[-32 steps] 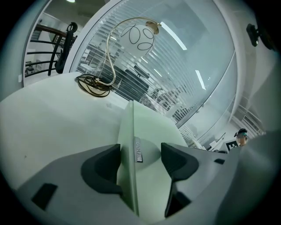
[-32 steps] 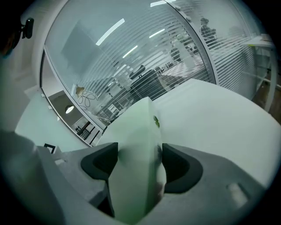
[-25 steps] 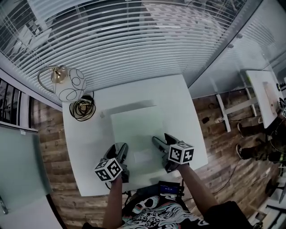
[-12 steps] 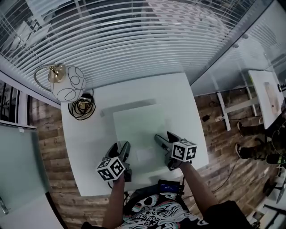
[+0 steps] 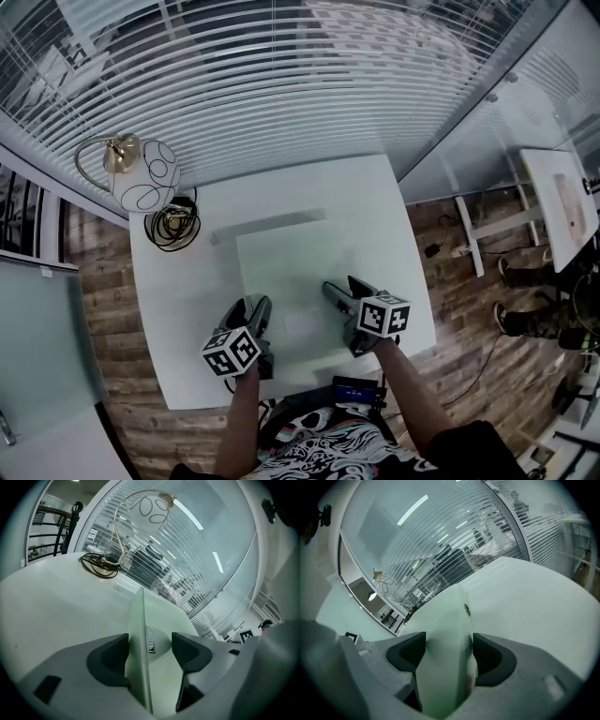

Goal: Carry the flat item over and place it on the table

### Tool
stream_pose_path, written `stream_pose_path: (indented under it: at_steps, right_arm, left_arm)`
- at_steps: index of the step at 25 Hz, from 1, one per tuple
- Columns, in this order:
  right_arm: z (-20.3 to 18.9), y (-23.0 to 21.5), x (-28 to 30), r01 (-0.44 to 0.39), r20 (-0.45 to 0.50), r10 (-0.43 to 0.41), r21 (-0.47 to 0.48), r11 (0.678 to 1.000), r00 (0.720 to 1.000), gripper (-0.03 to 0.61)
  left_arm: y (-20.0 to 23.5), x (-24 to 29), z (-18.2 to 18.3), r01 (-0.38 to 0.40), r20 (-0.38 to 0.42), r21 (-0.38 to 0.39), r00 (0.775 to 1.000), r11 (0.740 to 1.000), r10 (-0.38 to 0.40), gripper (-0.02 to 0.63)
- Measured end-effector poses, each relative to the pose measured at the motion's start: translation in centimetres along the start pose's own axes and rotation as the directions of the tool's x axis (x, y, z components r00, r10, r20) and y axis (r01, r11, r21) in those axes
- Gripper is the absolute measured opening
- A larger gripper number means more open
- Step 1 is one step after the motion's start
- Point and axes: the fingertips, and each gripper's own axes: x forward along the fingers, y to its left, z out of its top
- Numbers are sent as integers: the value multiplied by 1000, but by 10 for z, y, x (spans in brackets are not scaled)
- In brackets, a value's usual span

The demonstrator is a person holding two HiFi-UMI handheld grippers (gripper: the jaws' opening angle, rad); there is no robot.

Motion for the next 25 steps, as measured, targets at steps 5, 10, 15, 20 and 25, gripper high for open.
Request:
stream_pose_path:
  at_steps: [5,10,15,20,25]
  right_arm:
    - [1,1,-1,7,6,-7,-15,1000,1000,298]
    - [6,6,-6,61,11,-60,-162,985,998,298]
    - [7,8,-13,128,39,-122,-315,940,992,298]
    - [6,13,-29,181,122,-145,-382,906,982,281]
    - [13,18,-38,178,163,-130,-327,928,978,244]
  left_arm:
    - [0,-1,1,-3,5,11,1000,1000,2,287]
    - [7,-11,11,-39,48,44,998,998,37,265]
    - [10,-24,26,-26,105,73,994,997,18,171]
    - [0,-33,34,3,141,117,990,993,-20,52]
    - [-11,-31,27,49,99,103,993,993,-60,22]
